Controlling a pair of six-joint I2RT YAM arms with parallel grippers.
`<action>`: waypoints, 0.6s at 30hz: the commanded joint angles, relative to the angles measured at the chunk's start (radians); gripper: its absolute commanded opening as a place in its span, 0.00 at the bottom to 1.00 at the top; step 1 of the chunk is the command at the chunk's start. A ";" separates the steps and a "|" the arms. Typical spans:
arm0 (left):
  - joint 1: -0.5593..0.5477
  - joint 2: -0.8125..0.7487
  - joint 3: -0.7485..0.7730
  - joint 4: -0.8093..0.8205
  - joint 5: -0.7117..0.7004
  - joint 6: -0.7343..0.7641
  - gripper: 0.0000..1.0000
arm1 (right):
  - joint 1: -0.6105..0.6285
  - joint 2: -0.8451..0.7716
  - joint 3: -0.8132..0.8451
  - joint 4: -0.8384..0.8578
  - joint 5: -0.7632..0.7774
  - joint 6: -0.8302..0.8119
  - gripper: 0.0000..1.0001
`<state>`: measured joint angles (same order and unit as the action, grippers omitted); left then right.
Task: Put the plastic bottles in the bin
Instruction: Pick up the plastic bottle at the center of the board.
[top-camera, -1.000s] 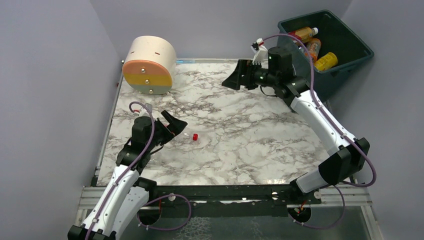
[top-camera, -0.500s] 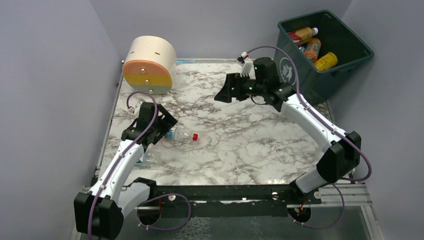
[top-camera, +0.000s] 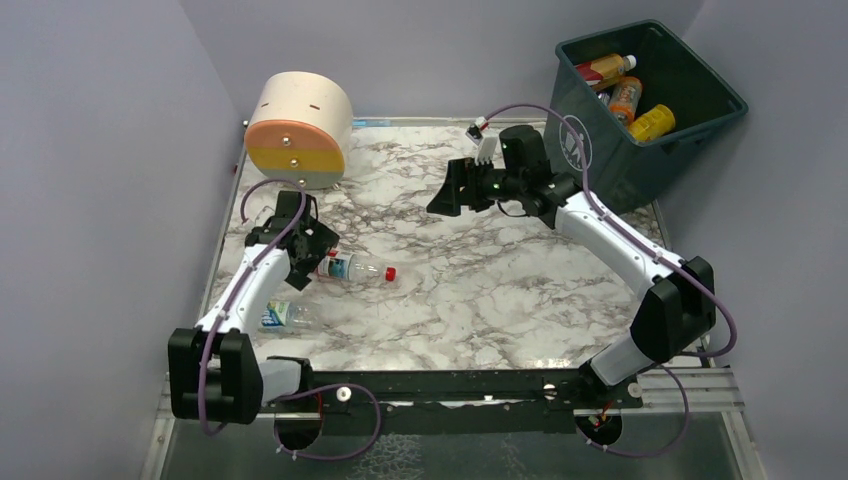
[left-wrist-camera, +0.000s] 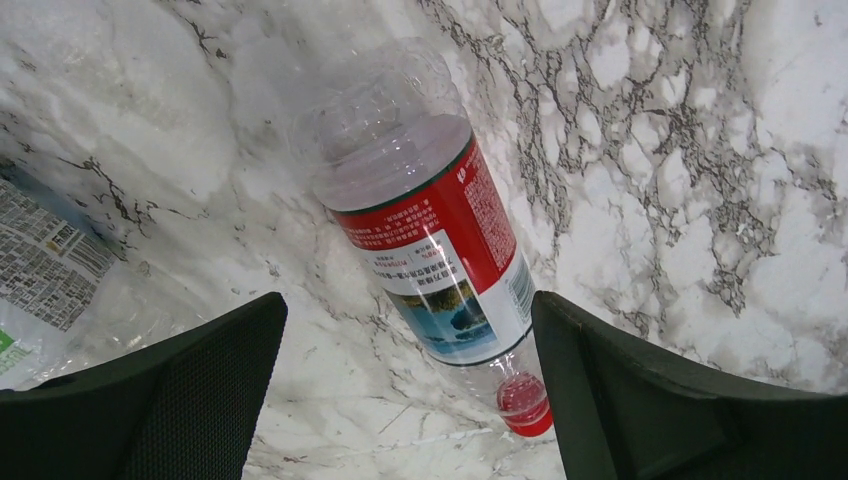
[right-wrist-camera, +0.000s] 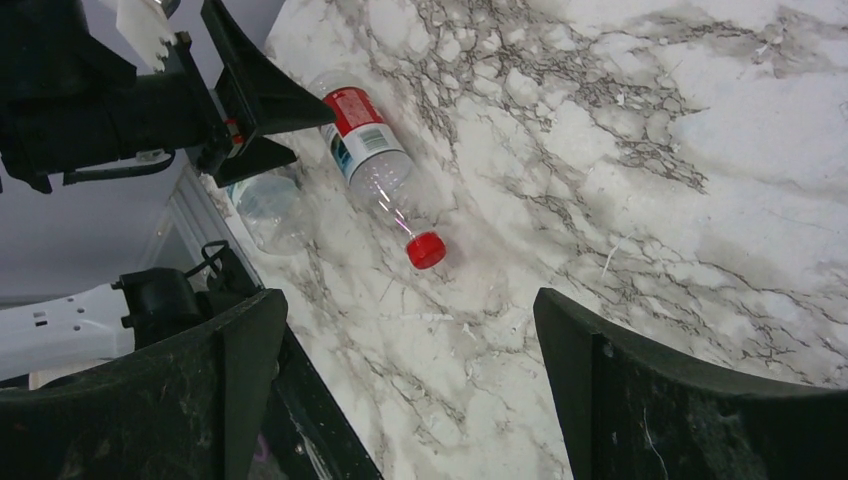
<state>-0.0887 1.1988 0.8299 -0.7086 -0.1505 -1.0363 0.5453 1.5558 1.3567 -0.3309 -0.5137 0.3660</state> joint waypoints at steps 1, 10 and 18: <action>0.016 0.064 0.054 -0.035 -0.037 -0.033 0.99 | 0.008 0.011 -0.026 0.047 -0.028 -0.014 0.97; 0.017 0.145 0.058 0.017 -0.082 -0.056 0.99 | 0.008 0.024 -0.060 0.075 -0.042 -0.013 0.97; 0.017 0.216 0.052 0.056 -0.093 -0.064 0.98 | 0.008 0.026 -0.076 0.080 -0.055 -0.014 0.97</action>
<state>-0.0784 1.3975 0.8688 -0.6834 -0.2028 -1.0714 0.5468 1.5730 1.3029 -0.2836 -0.5392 0.3649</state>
